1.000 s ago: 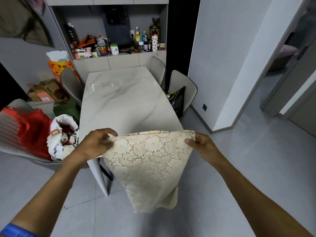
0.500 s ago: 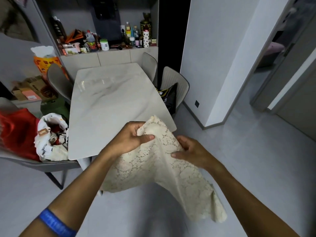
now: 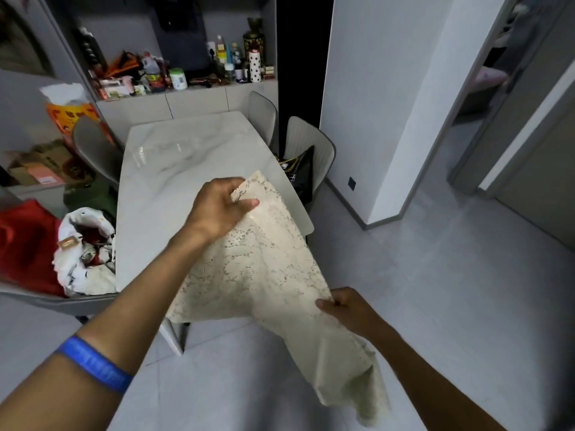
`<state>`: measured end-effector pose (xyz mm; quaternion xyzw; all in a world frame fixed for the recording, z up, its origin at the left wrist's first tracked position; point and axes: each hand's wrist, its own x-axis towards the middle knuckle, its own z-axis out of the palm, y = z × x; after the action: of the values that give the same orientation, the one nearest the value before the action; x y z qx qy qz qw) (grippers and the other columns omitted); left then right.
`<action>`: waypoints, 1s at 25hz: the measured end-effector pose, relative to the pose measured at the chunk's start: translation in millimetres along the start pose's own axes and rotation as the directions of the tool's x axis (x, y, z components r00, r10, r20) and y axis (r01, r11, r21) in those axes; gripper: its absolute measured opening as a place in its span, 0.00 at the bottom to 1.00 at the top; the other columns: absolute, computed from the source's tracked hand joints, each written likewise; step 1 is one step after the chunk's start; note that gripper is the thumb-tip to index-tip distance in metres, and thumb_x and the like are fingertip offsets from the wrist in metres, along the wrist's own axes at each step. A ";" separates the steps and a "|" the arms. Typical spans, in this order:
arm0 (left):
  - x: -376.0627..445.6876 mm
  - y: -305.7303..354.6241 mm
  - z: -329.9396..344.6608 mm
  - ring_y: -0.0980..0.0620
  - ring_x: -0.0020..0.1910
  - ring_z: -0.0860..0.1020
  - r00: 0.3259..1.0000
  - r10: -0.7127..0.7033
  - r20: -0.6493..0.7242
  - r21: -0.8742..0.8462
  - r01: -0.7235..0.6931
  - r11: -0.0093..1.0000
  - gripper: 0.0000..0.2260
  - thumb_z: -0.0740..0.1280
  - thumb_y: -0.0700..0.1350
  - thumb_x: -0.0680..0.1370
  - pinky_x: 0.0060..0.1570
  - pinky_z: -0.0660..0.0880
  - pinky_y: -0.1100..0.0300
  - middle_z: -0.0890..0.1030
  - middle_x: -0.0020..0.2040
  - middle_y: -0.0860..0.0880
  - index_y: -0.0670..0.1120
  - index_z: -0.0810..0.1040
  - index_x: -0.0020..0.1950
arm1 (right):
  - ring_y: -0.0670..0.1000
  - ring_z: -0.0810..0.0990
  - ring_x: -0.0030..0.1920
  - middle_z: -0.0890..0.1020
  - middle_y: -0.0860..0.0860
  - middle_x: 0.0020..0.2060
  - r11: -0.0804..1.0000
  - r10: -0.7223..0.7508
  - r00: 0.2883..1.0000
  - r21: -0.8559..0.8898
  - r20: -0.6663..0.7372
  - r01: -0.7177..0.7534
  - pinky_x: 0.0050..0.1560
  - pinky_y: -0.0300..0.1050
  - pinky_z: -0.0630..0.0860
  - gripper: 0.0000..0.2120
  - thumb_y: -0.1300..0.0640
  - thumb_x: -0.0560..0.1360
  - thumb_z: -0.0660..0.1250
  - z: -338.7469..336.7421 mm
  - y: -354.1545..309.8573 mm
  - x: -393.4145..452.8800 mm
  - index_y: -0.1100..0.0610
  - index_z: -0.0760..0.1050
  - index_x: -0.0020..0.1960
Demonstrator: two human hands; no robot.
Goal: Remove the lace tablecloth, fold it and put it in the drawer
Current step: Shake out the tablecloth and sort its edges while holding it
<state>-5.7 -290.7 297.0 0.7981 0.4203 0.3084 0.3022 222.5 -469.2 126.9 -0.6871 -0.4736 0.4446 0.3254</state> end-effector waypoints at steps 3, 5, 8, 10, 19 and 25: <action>-14.0 1.1 28.1 0.44 0.64 0.70 0.941 0.019 -0.337 0.360 0.111 0.926 0.25 0.71 0.43 0.72 0.63 0.66 0.47 0.74 0.65 0.46 0.49 0.69 0.68 | 0.55 0.75 0.33 0.76 0.57 0.31 0.928 0.199 0.969 0.346 -0.145 -0.139 0.34 0.48 0.71 0.15 0.54 0.77 0.68 26.0 -20.4 12.6 0.66 0.77 0.39; -61.6 -11.1 62.2 0.46 0.61 0.71 0.918 0.077 -0.388 0.243 0.021 0.970 0.22 0.69 0.42 0.72 0.60 0.71 0.47 0.73 0.63 0.47 0.48 0.71 0.65 | 0.59 0.82 0.40 0.83 0.61 0.41 0.766 0.377 0.915 0.605 -0.145 -0.219 0.41 0.51 0.79 0.11 0.56 0.77 0.67 30.4 -38.5 23.1 0.65 0.80 0.50; -154.9 -37.5 128.8 0.54 0.58 0.74 0.993 -0.109 0.045 -0.056 0.112 0.992 0.19 0.71 0.56 0.73 0.57 0.75 0.57 0.74 0.60 0.56 0.61 0.69 0.62 | 0.57 0.83 0.42 0.83 0.60 0.44 0.585 0.427 0.903 0.778 -0.054 -0.230 0.39 0.52 0.82 0.06 0.62 0.78 0.63 29.0 -67.7 32.3 0.63 0.79 0.49; -195.5 -51.0 161.5 0.61 0.64 0.69 0.864 -0.308 0.398 -0.131 0.386 0.913 0.33 0.70 0.70 0.66 0.63 0.69 0.64 0.68 0.65 0.66 0.69 0.61 0.67 | 0.55 0.81 0.39 0.82 0.59 0.39 0.523 0.438 0.897 0.829 -0.063 -0.197 0.34 0.51 0.81 0.08 0.66 0.78 0.61 24.6 -83.1 35.9 0.62 0.77 0.43; -214.0 -119.7 156.9 0.48 0.50 0.81 0.843 -0.389 0.371 0.338 0.268 0.902 0.23 0.69 0.63 0.67 0.47 0.75 0.58 0.83 0.50 0.52 0.52 0.73 0.56 | 0.62 0.79 0.52 0.78 0.65 0.52 0.354 0.592 0.793 0.930 -0.143 -0.097 0.48 0.55 0.80 0.03 0.70 0.76 0.62 -15.9 -73.1 24.8 0.69 0.73 0.49; -219.7 -126.0 134.7 0.46 0.33 0.81 0.950 -0.297 0.093 0.621 0.178 0.763 0.18 0.80 0.46 0.62 0.34 0.77 0.56 0.83 0.36 0.49 0.47 0.77 0.46 | 0.61 0.78 0.54 0.78 0.62 0.59 0.140 0.652 0.742 0.986 -0.156 0.085 0.48 0.52 0.79 0.17 0.67 0.80 0.55 -41.4 -64.5 21.2 0.67 0.69 0.67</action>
<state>-66.5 -450.6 66.8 0.8175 0.5647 0.0411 0.1056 240.5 -428.5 192.7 -0.5029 0.1845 0.4672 0.7034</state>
